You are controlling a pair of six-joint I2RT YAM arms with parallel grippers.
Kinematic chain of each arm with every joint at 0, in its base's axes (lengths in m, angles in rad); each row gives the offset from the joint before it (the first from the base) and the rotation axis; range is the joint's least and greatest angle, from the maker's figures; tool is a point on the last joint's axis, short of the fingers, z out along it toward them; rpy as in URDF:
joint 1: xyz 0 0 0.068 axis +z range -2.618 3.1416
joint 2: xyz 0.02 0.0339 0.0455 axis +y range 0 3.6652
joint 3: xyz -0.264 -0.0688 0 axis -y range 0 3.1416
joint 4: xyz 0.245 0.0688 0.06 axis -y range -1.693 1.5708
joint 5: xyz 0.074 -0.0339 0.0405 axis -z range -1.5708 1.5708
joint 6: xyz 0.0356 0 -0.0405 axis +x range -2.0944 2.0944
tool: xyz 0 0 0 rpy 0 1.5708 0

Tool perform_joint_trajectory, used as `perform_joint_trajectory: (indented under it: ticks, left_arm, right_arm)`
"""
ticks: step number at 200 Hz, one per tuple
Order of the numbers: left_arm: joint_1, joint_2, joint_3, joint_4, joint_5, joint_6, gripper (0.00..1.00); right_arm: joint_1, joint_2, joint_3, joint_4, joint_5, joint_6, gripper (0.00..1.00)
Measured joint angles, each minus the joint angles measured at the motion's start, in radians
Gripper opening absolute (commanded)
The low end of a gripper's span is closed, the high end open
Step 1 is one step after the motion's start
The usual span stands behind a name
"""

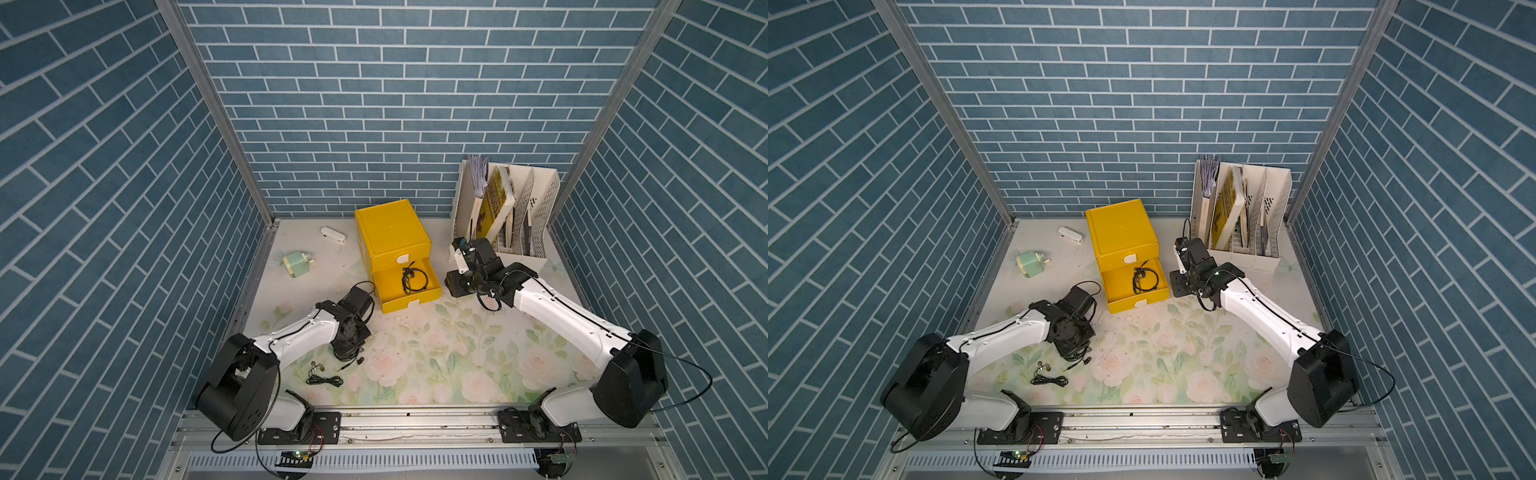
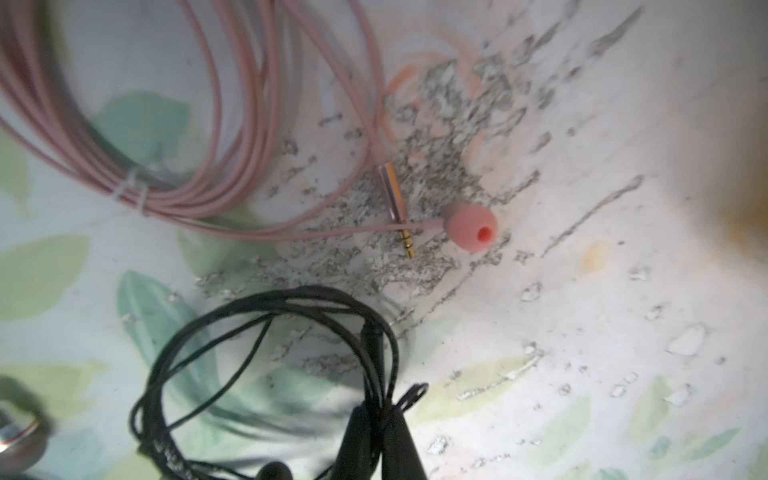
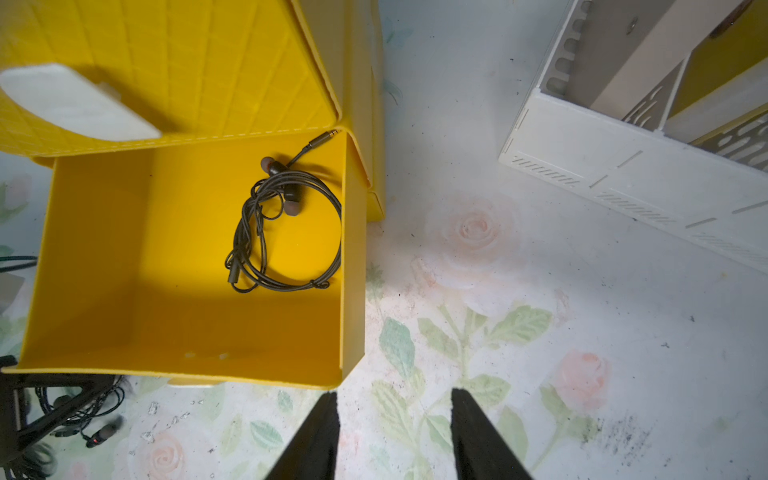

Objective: Place the wired earphones into the drawer by color
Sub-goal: Pick up the wired earphones from the center of the board.

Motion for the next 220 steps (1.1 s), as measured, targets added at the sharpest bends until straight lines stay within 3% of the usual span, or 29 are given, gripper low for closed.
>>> perform_joint_trajectory:
  ticks: [87,122,156,197,220]
  left_arm:
    - [0.0,-0.372,0.172,-0.183,-0.128,0.022,0.0]
    - [0.0,-0.477,0.286,-0.142,-0.126,0.071,0.0]
    - [-0.023,-0.412,0.368,-0.074,-0.09,0.11,0.0]
    - [-0.182,-0.174,0.467,-0.003,-0.075,0.153,0.0]
    - [-0.226,-0.085,0.499,0.034,-0.069,0.172,0.0]
  right_arm:
    - [0.0,-0.007,-0.003,0.005,0.0,0.0,0.46]
    - [-0.001,-0.021,-0.011,0.004,0.005,0.002,0.45]
    - [-0.002,-0.049,-0.031,0.01,0.014,0.003,0.44]
    - [-0.003,-0.054,-0.045,0.011,0.022,0.003,0.44]
    - [-0.006,-0.055,-0.056,0.01,0.026,0.003,0.44]
